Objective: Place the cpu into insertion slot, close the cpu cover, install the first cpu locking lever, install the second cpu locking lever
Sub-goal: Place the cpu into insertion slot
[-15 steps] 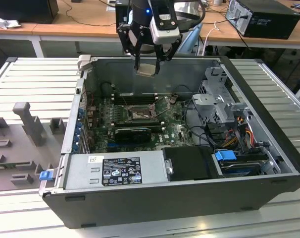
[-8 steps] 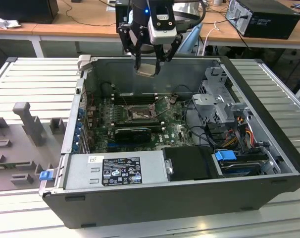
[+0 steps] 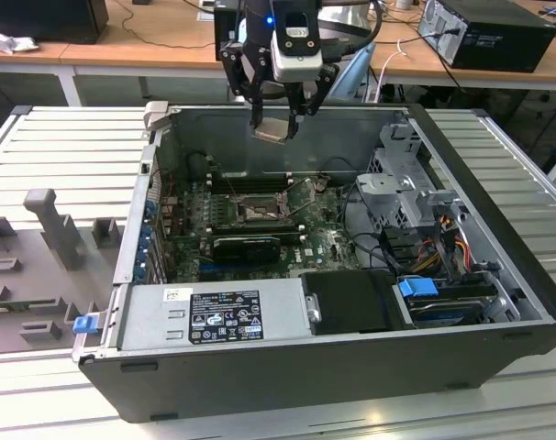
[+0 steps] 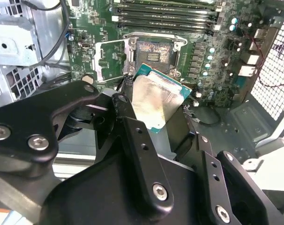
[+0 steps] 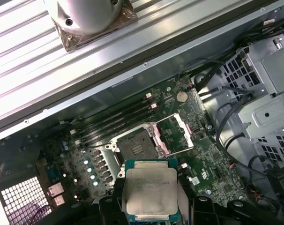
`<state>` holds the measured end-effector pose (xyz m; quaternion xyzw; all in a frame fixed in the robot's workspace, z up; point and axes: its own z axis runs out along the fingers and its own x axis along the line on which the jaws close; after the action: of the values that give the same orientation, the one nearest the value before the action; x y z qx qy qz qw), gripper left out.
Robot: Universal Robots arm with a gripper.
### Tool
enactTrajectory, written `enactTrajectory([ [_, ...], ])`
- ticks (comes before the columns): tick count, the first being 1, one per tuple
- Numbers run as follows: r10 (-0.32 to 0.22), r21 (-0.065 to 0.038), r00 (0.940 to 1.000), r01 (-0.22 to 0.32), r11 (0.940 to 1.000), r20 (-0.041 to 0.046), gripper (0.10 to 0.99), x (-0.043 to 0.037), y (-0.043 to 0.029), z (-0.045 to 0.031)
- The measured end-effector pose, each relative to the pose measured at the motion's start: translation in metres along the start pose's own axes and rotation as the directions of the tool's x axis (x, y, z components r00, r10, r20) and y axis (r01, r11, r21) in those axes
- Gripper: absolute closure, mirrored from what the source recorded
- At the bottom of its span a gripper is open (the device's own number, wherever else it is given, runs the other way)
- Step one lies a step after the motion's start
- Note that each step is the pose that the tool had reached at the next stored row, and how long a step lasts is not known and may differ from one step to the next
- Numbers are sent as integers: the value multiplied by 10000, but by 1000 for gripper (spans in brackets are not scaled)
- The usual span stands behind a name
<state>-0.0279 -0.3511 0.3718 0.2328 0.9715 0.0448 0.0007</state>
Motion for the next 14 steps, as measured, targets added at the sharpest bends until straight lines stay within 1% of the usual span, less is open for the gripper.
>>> enactTrajectory([
  [8, 425, -8, 9991, -425, 9991, 37, 557, 0, 0, 0],
  [14, 853, -19, 9963, -853, 9964, 74, 557, 0, 0, 0],
])
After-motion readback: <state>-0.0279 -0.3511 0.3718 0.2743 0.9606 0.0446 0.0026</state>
